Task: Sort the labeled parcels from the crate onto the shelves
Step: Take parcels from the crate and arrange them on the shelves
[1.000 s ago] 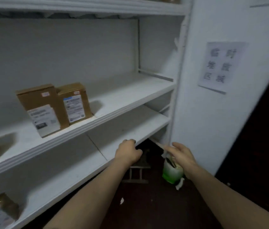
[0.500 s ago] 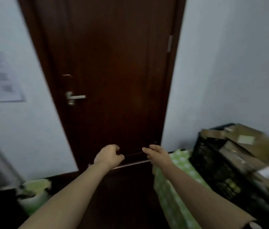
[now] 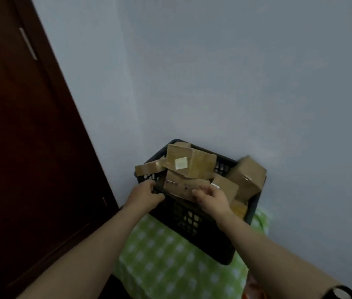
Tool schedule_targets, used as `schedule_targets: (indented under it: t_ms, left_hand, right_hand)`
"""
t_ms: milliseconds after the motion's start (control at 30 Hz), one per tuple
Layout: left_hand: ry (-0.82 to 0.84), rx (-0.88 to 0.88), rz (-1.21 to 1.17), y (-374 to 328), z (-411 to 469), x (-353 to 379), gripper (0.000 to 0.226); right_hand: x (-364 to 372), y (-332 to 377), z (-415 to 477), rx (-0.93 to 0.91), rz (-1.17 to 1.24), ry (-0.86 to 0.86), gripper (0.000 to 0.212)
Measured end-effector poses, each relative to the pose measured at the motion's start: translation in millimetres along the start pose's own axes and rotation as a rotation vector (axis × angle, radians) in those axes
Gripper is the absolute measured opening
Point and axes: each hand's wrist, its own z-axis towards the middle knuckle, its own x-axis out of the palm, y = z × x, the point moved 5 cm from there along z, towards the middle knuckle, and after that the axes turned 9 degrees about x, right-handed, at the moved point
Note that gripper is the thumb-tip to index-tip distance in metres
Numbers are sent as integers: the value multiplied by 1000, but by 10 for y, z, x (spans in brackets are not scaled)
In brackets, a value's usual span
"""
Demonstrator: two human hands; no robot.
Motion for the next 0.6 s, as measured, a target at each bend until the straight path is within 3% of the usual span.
schedule_targets:
  t_ms: [33,133,233,300,467,533,600]
  left_hand:
    - [-7,-27,-88,-56,178,66,26]
    - [-58,-239,-576,-156,734,250,70]
    - [61,-461,-899,-278,1238,456,92]
    - [129,-490,-945,-413,1481,540,91]
    - [182,-645,-954,-470,1770,785,94]
    - [189,-674,-986,-446,1861,858,88]
    - [166,-653,-1018,-423,1958,896,68]
  right_hand:
    - [-104,0,79,11,11,-35,31]
    - [-354,78,299,19,16,-113,22]
    - [-491,227,534,16,20,-146,34]
    - [-518,327,692,26,-5,-147,43]
    - [-553,443,1023,41,-1,-159,41]
    - [-589,392,1117,59,24,-171,43]
    - [-620,327,1184,77,36,-176,42]
